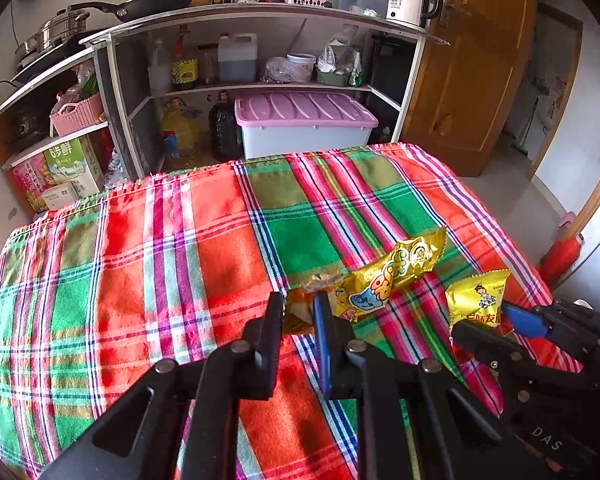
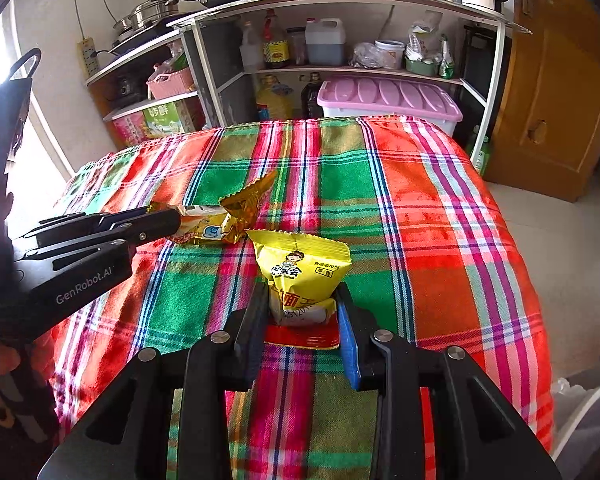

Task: Collect trash
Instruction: 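Grasp the gold wrapper with the left tool while the right tool grasps the yellow snack bag, then carry the gold wrapper and yellow snack bag over the white bin with both tools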

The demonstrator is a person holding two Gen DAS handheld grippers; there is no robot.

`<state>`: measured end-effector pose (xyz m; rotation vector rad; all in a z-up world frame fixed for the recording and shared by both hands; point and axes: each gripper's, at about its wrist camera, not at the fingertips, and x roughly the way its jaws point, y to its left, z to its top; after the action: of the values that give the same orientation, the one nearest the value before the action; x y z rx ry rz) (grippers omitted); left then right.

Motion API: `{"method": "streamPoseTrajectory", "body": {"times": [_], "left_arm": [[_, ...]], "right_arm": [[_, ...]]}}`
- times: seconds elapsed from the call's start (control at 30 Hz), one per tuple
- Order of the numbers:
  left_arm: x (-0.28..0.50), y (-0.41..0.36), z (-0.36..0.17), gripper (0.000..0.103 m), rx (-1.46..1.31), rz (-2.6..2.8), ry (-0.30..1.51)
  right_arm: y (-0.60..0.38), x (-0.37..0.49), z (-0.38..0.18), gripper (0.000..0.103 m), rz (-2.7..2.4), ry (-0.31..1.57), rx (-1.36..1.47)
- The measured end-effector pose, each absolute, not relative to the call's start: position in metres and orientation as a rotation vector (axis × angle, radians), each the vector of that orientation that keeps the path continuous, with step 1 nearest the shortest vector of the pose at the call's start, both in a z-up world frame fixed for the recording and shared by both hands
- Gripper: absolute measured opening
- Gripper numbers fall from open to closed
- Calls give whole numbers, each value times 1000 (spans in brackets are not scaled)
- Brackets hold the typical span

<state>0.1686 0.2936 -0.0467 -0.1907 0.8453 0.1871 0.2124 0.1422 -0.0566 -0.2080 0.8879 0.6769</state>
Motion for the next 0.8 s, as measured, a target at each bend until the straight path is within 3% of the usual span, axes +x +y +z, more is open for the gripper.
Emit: {"method": "streamPoseTrajectory", "body": {"times": [0.8], "left_arm": [[118, 214, 3, 5, -205, 19, 732]], "right_arm": [[43, 163, -7, 33, 578, 776, -104]]}}
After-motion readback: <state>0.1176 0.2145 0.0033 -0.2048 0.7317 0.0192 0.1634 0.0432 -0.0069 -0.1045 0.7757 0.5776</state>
